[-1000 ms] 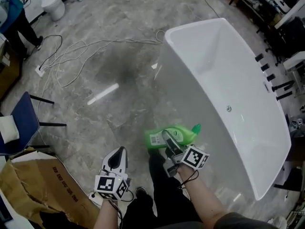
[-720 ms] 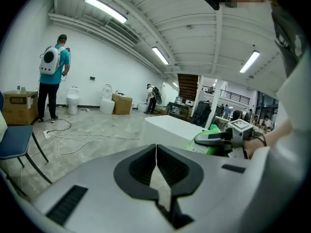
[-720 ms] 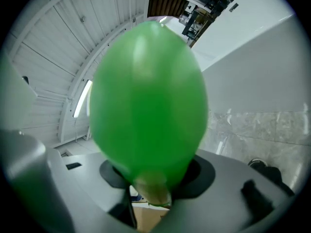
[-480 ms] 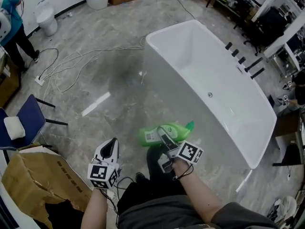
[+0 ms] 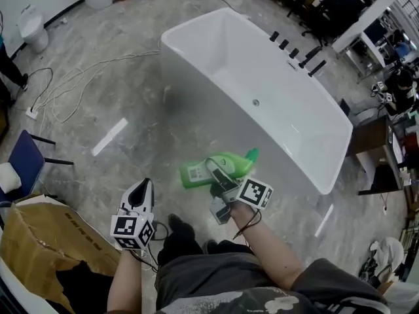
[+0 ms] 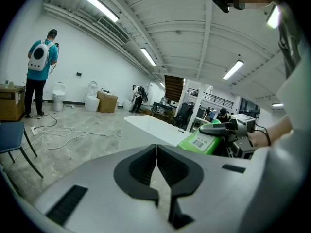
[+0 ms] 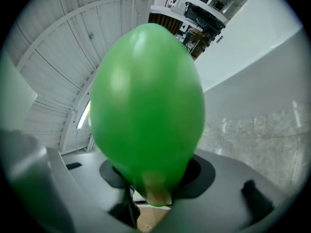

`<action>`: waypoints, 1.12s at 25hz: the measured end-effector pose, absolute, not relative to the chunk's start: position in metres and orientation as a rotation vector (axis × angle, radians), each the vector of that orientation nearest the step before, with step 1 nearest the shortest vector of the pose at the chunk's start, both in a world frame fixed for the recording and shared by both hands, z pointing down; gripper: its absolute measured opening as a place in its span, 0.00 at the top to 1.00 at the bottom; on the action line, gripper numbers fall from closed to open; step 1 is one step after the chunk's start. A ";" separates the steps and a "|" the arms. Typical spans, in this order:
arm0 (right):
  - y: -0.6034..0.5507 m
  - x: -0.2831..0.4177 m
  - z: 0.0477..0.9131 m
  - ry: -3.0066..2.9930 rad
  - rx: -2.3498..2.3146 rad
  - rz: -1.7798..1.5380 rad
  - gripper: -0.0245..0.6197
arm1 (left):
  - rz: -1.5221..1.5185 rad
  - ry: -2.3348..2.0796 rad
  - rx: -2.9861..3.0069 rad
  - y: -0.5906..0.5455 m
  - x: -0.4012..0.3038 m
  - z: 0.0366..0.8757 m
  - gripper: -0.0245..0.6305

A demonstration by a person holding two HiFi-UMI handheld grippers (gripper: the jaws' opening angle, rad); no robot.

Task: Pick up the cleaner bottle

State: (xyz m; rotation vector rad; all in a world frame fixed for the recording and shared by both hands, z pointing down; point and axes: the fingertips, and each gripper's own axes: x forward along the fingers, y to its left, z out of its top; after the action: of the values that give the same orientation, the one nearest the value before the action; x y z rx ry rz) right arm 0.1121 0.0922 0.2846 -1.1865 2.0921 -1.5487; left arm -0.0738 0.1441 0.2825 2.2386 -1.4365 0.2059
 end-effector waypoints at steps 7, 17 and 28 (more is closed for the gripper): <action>0.150 0.151 0.272 2.139 -1.181 -1.521 0.65 | 0.176 -1.497 2.216 0.186 -0.035 0.275 0.94; 0.248 0.229 0.261 2.069 -1.095 -1.544 0.65 | 0.209 -1.514 2.256 0.267 0.049 0.250 0.94; 0.316 0.289 0.249 2.044 -1.032 -1.557 0.65 | 0.225 -1.540 2.265 0.338 0.107 0.230 0.94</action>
State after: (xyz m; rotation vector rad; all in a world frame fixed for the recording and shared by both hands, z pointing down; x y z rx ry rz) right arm 0.2886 0.3159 0.2486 -1.0324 2.0436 -1.5570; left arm 0.1074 0.3377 0.2305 2.2650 -1.5401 0.2252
